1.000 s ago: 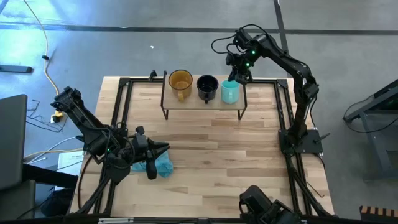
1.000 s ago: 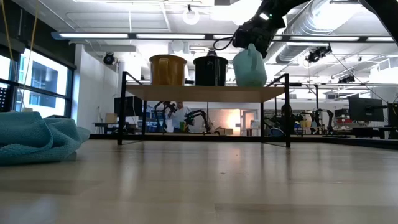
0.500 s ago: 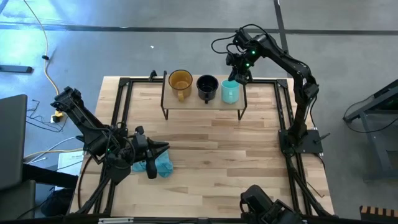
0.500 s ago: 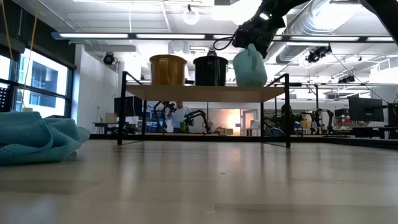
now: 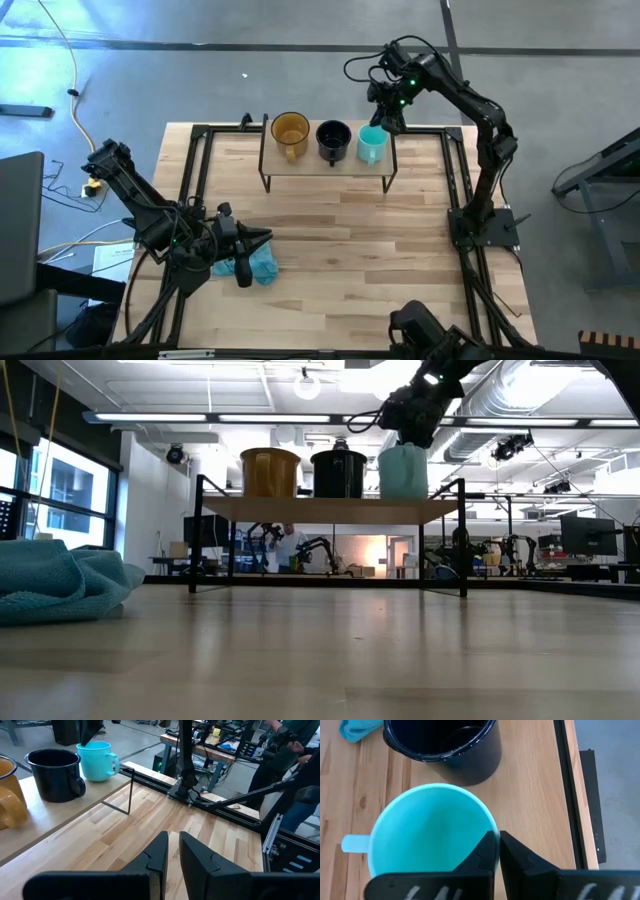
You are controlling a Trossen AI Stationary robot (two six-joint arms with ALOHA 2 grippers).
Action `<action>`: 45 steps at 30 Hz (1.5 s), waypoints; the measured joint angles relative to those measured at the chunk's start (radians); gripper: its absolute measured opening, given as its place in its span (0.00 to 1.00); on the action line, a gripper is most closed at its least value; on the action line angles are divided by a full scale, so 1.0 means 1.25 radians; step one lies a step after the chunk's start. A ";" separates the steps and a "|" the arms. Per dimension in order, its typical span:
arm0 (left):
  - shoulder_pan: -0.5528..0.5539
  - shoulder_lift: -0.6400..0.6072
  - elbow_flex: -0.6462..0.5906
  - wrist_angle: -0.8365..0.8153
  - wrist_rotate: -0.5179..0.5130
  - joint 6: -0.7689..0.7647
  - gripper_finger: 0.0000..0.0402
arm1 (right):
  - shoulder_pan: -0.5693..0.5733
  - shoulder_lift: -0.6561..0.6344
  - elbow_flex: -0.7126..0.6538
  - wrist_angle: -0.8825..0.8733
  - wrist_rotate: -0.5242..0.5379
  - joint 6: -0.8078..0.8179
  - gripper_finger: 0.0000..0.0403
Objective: Stack small to large cups/mugs on shelf
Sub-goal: Put the light blue cup on the shelf
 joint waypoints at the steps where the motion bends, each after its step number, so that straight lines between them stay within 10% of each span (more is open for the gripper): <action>1: 0.000 0.000 0.000 0.000 0.000 0.000 0.09 | 0.001 0.000 0.000 0.000 -0.001 0.001 0.00; 45: 0.000 0.000 0.000 0.001 0.016 -0.033 0.09 | 0.010 -0.027 0.000 -0.021 -0.002 -0.010 0.00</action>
